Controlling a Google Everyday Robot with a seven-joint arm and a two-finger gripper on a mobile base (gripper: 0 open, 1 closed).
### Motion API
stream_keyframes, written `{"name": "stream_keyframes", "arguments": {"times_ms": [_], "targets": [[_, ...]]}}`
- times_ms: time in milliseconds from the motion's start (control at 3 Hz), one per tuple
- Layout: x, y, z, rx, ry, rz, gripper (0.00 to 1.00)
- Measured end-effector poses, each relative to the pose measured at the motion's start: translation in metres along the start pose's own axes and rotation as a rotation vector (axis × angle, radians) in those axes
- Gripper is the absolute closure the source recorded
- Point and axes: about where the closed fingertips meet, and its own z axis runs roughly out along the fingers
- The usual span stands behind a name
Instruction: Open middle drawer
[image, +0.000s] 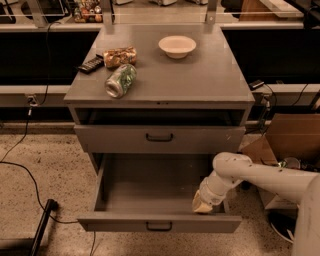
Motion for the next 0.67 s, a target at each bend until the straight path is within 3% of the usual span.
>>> {"name": "stream_keyframes", "arguments": {"times_ms": [667], "targets": [[-0.024,0.069,-0.015,-0.089,-0.096,0.016,0.96]]}}
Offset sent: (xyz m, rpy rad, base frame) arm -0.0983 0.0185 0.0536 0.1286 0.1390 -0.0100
